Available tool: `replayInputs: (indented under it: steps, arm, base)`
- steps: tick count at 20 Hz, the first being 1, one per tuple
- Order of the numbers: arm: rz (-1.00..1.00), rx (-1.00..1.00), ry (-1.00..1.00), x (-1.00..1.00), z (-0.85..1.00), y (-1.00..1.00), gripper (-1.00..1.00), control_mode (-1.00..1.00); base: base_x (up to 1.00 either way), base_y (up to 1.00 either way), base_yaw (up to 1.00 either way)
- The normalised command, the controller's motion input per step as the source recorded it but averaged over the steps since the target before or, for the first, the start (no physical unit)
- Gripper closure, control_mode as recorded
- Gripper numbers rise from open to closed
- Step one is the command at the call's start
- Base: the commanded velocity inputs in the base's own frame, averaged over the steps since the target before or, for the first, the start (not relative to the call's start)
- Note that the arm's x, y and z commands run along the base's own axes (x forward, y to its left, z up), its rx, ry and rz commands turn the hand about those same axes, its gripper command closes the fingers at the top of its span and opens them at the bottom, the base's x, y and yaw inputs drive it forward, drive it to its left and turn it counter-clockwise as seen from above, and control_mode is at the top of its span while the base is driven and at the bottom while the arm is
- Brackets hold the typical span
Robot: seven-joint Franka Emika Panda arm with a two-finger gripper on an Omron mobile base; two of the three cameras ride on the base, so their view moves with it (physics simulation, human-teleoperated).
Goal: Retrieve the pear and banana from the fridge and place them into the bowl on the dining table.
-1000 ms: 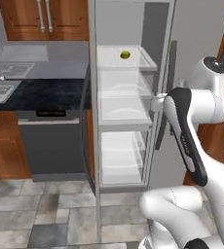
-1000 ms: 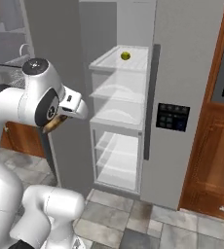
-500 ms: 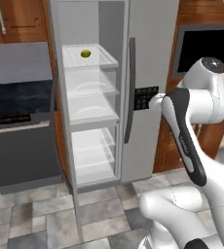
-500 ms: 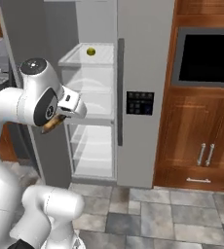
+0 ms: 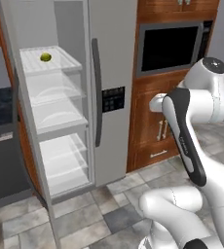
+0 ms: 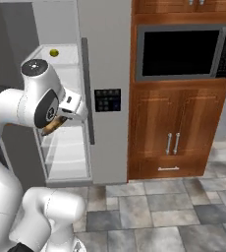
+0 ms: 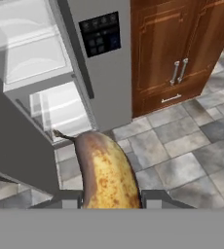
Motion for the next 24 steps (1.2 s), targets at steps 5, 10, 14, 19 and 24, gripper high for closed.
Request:
replayInputs:
  steps: [5, 10, 14, 19, 24]
  arm:
    - [0.00, 0.00, 0.00, 0.00, 0.00, 0.00, 1.00, 1.00]
    - [0.00, 0.00, 0.00, 0.00, 0.00, 0.00, 1.00, 1.00]
    - [0.00, 0.00, 0.00, 0.00, 0.00, 0.00, 1.00, 1.00]
    - [0.00, 0.00, 0.00, 0.00, 0.00, 0.00, 1.00, 1.00]
    - [0.00, 0.00, 0.00, 0.00, 0.00, 0.00, 1.00, 1.00]
  base:
    - [-0.47, -0.04, -0.43]
    - [-0.57, -0.03, -0.41]
    - [-0.72, -0.11, -0.42]
    - [-0.80, -0.11, -0.43]
    - [-0.84, -0.23, -0.43]
